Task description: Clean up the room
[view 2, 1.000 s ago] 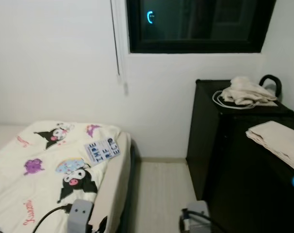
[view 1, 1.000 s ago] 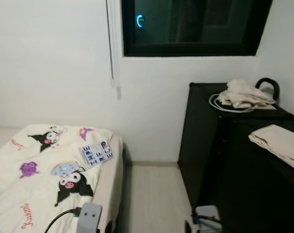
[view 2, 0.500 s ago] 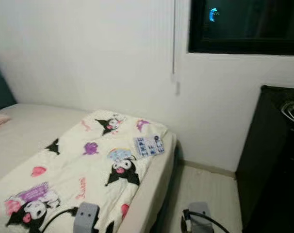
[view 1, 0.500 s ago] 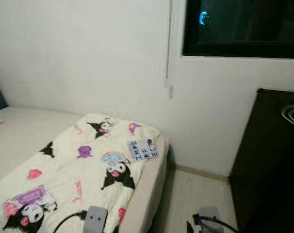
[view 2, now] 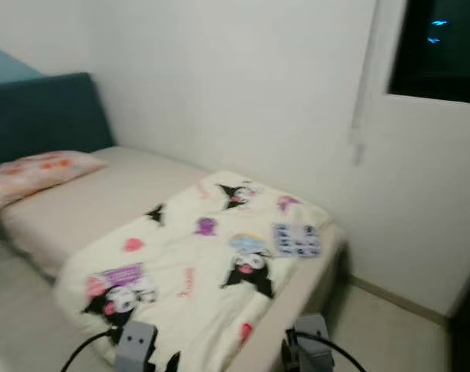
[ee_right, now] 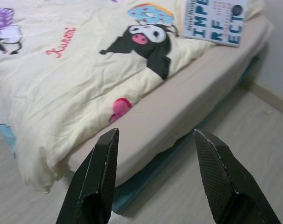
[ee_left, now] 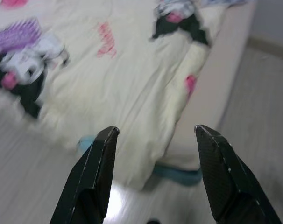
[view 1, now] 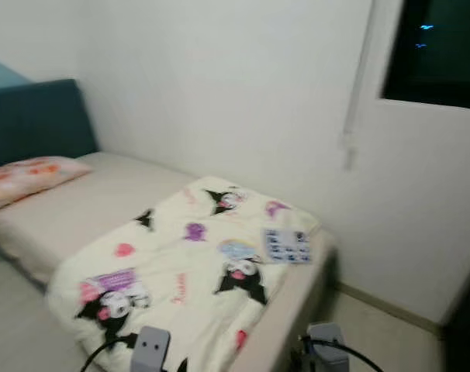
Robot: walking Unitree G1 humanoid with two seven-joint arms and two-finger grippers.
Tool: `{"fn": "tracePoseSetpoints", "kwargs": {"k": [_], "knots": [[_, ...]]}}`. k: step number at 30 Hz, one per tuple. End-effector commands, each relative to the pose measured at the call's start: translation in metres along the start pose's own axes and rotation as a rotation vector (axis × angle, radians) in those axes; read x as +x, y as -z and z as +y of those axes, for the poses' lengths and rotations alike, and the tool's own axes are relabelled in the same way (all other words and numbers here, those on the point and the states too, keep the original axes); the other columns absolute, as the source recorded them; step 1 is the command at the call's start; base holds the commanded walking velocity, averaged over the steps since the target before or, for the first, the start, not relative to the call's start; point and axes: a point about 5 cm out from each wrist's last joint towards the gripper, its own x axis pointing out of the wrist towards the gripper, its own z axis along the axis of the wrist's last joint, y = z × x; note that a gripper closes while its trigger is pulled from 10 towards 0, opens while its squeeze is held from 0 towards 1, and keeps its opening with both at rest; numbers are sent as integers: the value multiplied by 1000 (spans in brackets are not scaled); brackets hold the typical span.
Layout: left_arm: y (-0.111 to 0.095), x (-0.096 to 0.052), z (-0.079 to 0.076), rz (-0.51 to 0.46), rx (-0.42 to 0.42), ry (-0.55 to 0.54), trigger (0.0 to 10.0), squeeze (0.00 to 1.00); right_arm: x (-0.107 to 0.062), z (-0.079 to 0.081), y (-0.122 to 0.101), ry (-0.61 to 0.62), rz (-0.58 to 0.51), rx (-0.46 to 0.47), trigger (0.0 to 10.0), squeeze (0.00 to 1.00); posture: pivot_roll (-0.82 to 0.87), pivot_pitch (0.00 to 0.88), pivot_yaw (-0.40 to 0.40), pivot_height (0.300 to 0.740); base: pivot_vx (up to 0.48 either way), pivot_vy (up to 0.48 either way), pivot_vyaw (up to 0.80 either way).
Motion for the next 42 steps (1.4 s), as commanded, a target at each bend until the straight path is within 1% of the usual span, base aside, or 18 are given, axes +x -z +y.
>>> {"fn": "tracePoseSetpoints", "kwargs": {"k": [1,8,10,12,20,31,35,37,42], "knots": [[4,0,-1,26,7,-1,10000,0,0,1,2,-5,14,9,10000,0,-18,121,-22,740,0,0,800],[4,0,-1,40,4,-8,10000,0,2,0,1,-11,14,7,10000,0,-17,124,-23,740,0,0,800],[3,0,-1,39,0,-13,10000,0,2,0,0,0,14,38,10000,0,-16,126,-20,740,0,0,0],[2,0,0,38,-3,-17,10000,0,3,0,-1,0,13,46,10000,0,-18,127,-18,740,0,0,0],[0,0,0,35,-4,-26,10000,0,3,1,-2,-1,8,38,10000,0,-19,129,-17,740,0,0,0],[-1,2,-2,34,-6,-38,10000,0,2,-1,-2,8,12,44,10000,0,-22,133,-18,740,0,-414,0],[-1,2,-2,35,-6,-40,10000,0,2,-1,-2,7,15,36,10000,0,-22,133,-18,740,0,-446,0],[-2,2,-1,35,-6,-44,10000,0,2,0,-2,-5,16,17,10000,0,-22,132,-19,740,0,-444,0],[-2,3,0,34,-9,-53,10000,0,2,2,-2,-22,19,0,10000,0,-21,131,-22,740,0,-445,800]]}}
